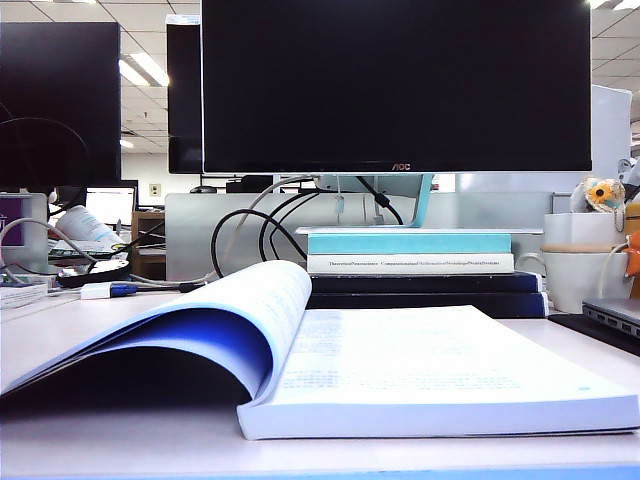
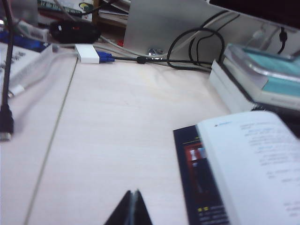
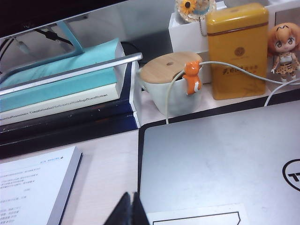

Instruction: Close the book.

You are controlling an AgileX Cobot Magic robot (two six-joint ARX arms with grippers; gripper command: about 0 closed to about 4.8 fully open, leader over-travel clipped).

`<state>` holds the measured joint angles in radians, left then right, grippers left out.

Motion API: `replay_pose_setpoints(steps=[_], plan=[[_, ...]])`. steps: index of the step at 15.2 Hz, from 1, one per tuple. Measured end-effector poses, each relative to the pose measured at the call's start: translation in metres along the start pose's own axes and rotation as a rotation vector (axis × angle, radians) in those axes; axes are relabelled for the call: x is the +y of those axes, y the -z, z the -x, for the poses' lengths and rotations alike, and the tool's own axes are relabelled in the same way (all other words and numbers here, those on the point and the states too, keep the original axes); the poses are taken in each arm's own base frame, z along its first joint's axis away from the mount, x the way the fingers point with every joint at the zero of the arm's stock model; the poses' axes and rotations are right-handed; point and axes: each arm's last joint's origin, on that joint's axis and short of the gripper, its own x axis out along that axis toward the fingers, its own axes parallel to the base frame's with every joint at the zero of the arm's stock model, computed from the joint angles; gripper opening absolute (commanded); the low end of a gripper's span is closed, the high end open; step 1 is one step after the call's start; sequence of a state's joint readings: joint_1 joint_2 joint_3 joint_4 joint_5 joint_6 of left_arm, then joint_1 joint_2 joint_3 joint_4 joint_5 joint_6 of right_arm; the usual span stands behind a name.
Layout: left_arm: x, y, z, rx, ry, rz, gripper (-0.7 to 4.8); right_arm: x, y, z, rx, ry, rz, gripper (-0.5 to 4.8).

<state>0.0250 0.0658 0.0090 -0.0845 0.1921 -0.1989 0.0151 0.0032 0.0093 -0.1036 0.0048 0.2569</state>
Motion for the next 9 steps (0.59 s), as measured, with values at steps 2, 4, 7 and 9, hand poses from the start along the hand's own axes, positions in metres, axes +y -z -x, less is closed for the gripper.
replay_pose_setpoints(steps=[2,4,7,9], plan=[[0.000,0.000,0.000,-0.001,0.001,-0.086,-0.05,0.000,0.000,0.000,0.000,0.000,0.000,0.05],[0.000,0.000,0.000,-0.001,0.000,-0.094,-0.05,0.000,0.000,0.000,0.000,0.000,0.000,0.04],[-0.004,-0.007,0.002,-0.008,0.058,-0.035,-0.05,0.001,-0.001,0.000,0.001,-0.013,-0.004,-0.02],[-0.016,-0.049,0.016,-0.122,0.125,0.010,-0.05,0.006,-0.026,0.009,-0.052,0.001,-0.041,-0.02]])
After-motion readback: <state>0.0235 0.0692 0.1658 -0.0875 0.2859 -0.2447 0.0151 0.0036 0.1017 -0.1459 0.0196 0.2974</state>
